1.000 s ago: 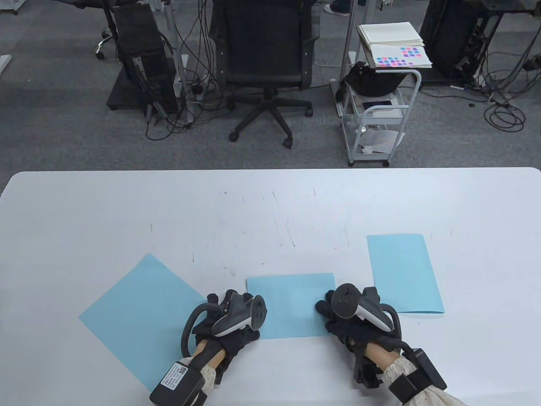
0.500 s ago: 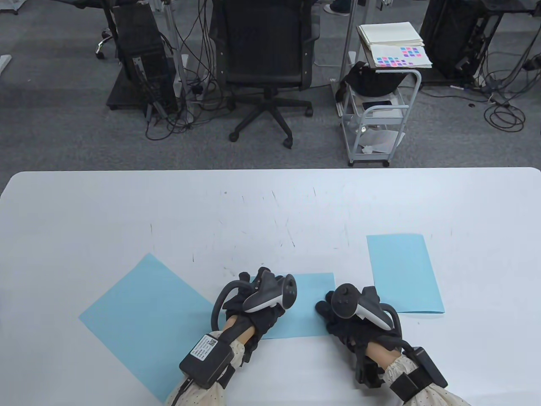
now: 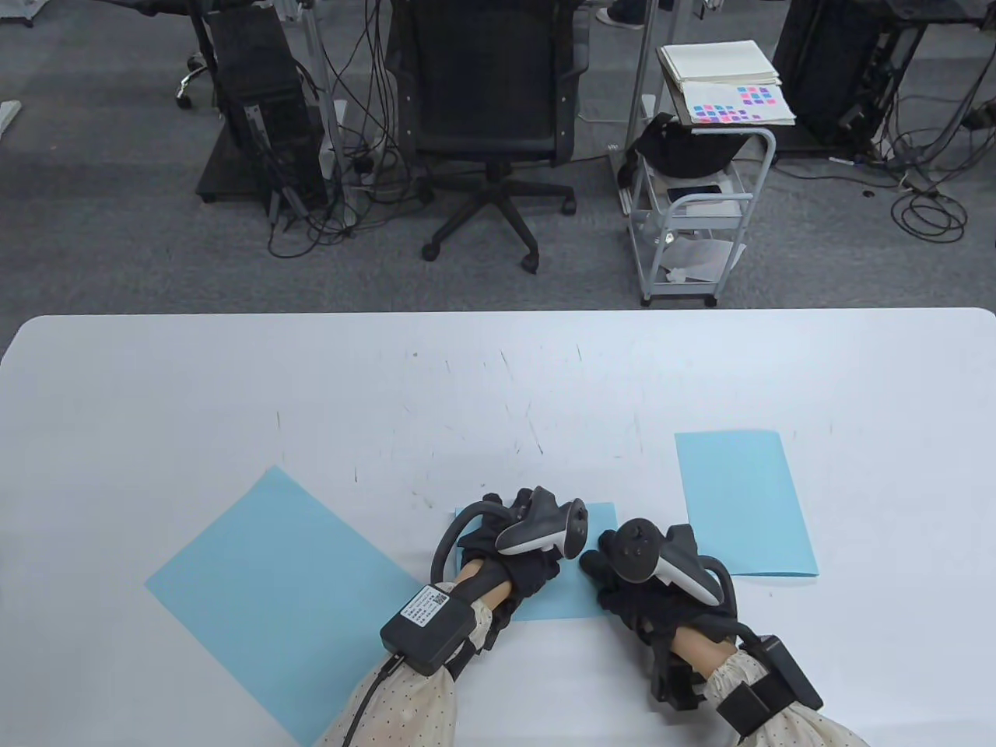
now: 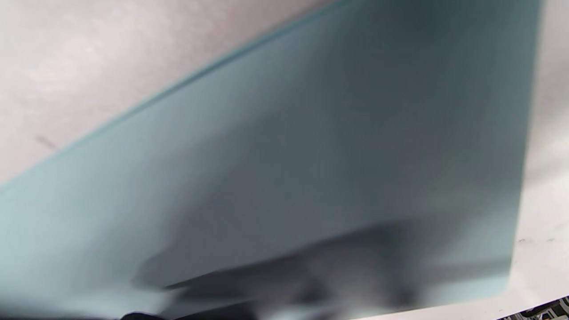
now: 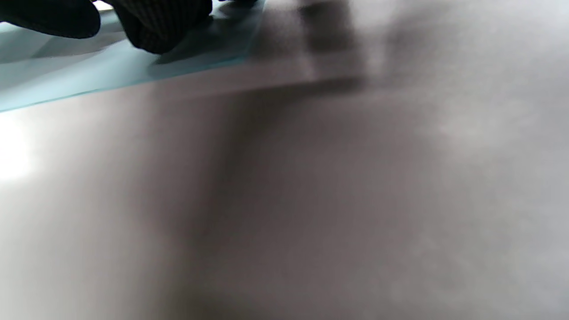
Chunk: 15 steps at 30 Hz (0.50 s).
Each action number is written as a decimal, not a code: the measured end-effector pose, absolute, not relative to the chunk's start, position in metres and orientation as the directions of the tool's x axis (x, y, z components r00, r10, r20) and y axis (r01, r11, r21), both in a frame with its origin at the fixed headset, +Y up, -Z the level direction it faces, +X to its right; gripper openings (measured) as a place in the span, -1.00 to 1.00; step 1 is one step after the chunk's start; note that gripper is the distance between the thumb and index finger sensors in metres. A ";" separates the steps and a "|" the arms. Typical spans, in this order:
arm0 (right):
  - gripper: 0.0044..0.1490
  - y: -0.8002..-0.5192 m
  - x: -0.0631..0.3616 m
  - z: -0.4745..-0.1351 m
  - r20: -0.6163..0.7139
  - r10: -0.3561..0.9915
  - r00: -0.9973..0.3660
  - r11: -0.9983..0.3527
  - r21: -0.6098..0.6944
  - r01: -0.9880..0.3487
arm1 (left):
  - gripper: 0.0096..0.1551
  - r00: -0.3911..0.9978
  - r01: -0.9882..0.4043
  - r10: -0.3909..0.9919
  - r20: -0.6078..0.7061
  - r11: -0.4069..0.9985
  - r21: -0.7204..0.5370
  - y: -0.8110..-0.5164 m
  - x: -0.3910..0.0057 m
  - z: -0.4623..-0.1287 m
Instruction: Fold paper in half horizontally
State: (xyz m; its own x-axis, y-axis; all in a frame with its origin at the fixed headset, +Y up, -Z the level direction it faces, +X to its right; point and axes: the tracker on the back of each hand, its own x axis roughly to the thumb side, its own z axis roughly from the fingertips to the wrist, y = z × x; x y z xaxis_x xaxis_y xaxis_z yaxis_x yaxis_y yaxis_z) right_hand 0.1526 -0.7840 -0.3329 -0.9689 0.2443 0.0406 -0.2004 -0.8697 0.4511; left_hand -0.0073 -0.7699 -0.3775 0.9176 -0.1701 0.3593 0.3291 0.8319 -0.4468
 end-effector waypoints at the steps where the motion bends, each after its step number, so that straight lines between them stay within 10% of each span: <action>1: -0.25 -0.785 0.152 -0.333 0.038 0.241 -0.970 -0.867 0.457 -0.198 | -0.34 0.919 0.327 -0.167 0.358 0.831 -0.451 -0.770 -0.008 -0.378; 15: -0.25 -0.785 0.153 -0.333 0.036 0.226 -0.974 -0.870 0.458 -0.184 | -0.32 0.922 0.349 -0.223 0.316 0.831 -0.433 -0.772 -0.036 -0.383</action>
